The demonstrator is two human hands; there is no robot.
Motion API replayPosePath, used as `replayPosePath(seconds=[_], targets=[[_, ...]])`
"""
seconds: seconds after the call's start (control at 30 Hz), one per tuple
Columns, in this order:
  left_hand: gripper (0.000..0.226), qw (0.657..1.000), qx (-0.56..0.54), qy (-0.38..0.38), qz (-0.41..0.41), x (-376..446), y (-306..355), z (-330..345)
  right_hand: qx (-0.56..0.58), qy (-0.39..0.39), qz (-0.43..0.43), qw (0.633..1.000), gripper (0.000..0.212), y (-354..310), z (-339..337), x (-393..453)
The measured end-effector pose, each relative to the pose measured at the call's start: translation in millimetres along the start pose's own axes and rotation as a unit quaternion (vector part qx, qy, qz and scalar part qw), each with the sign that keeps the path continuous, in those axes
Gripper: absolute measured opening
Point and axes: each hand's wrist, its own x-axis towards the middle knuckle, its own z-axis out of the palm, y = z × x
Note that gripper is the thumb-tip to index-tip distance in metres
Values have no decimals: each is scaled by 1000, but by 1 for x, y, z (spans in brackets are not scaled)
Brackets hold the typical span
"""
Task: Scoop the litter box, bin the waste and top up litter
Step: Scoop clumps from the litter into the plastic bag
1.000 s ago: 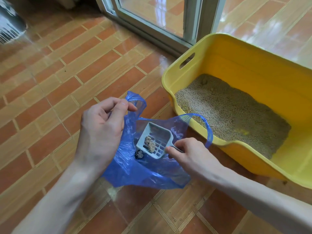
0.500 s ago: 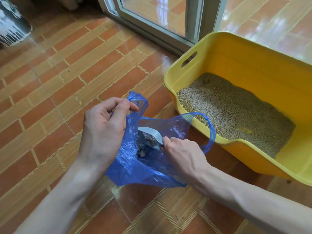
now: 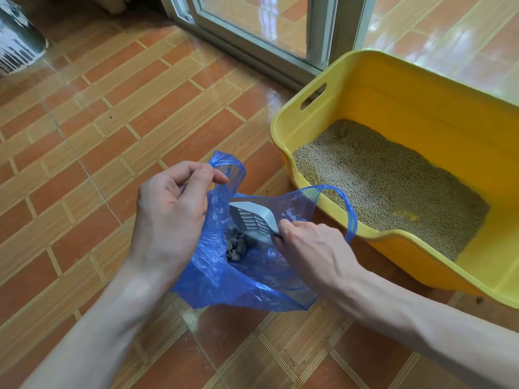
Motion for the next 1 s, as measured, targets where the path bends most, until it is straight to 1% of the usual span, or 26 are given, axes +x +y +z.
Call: replayPosePath(seconds=[0.03, 0.1, 0.3, 0.4, 0.5, 0.6, 0.63, 0.67, 0.73, 0.8, 0.87, 1.0], targets=[[29, 1000, -2, 0, -1, 1, -1, 0, 24, -8, 4, 1000, 34, 2, -5, -1], [29, 1000, -7, -1, -3, 2, -2, 1, 73, -16, 10, 997, 32, 7, -17, -7], [28, 1000, -7, 0, -6, 7, -5, 10, 146, -36, 48, 988, 43, 36, -75, -16], [28, 1000, 3, -1, -6, 10, -7, 16, 203, -10, 96, 974, 51, 56, -109, -17], [28, 1000, 7, 1, -9, 11, -10, 19, 204, -14, 158, 966, 53, 86, -131, -11], [28, 1000, 15, 7, -19, 11, -10, 22, 190, -45, 208, 958, 49, 130, -134, 3], [28, 1000, 17, 7, -22, 12, -9, 22, 204, -58, 231, 949, 45, 146, -132, 11], [28, 1000, 17, 6, -24, 12, -9, 23, 234, -69, 261, 934, 42, 160, -130, 18], [28, 999, 22, 1, -24, 11, -7, 24, 300, -91, 326, 892, 37, 184, -124, 33], [28, 999, 25, 1, -23, 10, -7, 25, 313, -121, 364, 869, 35, 202, -116, 45], [29, 999, 23, 1, -23, 9, -8, 25, 305, -141, 375, 864, 34, 213, -109, 55], [30, 1000, 17, -2, -24, 9, -10, 25, 309, -153, 376, 860, 32, 223, -99, 69]])
